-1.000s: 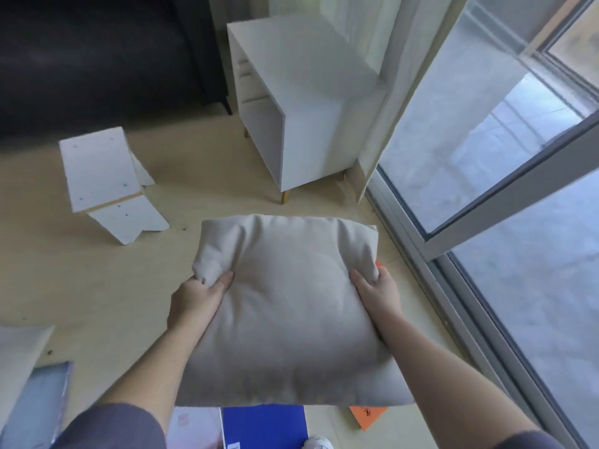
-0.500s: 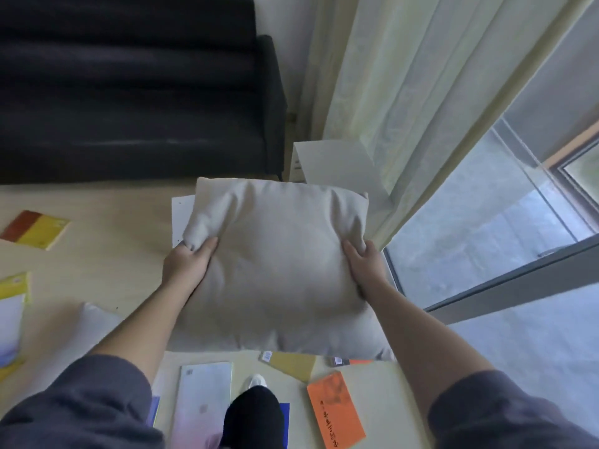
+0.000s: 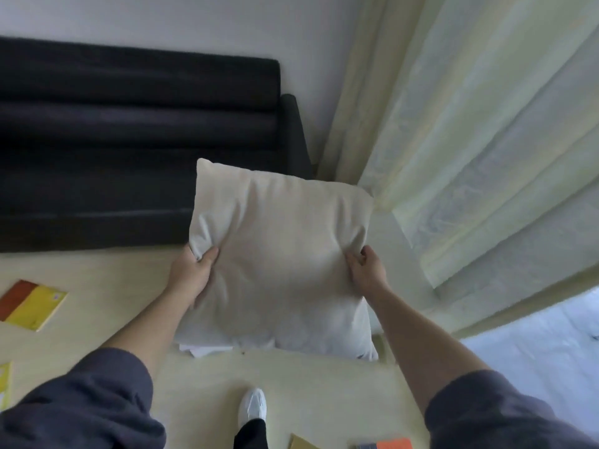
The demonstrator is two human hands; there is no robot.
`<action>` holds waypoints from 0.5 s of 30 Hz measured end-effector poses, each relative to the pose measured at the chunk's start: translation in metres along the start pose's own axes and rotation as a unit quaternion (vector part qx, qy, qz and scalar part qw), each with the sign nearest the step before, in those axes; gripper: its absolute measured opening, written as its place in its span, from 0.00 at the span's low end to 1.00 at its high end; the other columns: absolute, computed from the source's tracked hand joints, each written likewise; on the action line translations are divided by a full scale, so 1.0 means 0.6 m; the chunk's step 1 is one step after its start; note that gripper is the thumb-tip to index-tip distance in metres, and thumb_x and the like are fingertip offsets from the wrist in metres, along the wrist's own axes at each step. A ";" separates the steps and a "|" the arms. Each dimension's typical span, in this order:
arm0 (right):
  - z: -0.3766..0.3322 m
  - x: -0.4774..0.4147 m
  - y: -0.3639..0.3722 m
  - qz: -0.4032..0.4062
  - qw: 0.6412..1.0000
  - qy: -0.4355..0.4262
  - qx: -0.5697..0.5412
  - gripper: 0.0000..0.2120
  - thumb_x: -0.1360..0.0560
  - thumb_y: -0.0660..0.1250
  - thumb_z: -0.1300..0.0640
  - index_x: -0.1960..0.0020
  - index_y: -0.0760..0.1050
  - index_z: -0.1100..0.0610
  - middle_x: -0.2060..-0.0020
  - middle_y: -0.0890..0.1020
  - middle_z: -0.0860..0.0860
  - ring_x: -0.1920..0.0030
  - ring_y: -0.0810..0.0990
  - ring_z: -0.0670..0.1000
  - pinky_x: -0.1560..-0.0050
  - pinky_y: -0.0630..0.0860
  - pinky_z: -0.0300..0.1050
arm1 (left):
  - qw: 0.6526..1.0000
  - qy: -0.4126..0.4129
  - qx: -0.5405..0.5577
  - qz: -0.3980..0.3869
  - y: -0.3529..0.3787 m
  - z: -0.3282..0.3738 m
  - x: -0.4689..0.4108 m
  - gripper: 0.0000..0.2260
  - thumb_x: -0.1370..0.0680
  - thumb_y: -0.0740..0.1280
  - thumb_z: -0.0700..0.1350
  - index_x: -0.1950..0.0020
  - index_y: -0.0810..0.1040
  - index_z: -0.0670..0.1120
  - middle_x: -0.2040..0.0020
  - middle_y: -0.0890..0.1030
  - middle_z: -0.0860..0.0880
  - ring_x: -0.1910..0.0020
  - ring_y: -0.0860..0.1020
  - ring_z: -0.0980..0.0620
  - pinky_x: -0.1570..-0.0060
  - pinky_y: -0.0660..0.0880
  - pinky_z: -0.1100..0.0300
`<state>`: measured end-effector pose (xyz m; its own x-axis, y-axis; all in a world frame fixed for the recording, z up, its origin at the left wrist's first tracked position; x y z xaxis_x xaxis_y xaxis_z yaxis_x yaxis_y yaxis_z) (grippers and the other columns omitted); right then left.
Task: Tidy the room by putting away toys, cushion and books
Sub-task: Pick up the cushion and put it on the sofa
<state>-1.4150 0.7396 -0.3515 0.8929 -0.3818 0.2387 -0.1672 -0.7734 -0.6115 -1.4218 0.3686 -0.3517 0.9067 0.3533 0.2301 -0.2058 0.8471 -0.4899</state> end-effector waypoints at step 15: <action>-0.208 -0.438 0.123 -0.088 0.996 0.009 -0.016 0.08 0.28 0.61 0.57 0.51 0.74 0.59 0.59 0.80 0.54 0.56 0.79 0.58 0.55 0.78 0.53 | 0.994 -0.110 -0.007 -0.019 0.061 0.071 -0.416 0.13 0.25 0.62 0.36 0.43 0.78 0.42 0.47 0.80 0.40 0.48 0.78 0.38 0.44 0.76 0.43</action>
<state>-1.7139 0.7197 -0.3653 0.9019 -0.2481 0.3536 -0.0230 -0.8450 -0.5343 -1.6717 0.3282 -0.3910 0.8108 0.4014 0.4259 -0.1675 0.8564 -0.4884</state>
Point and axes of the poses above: each hand's wrist, its own x-axis away from the middle knuckle, its own y-axis out of the palm, z = x × y, the point moved 7 cm from there along -x, towards the middle knuckle
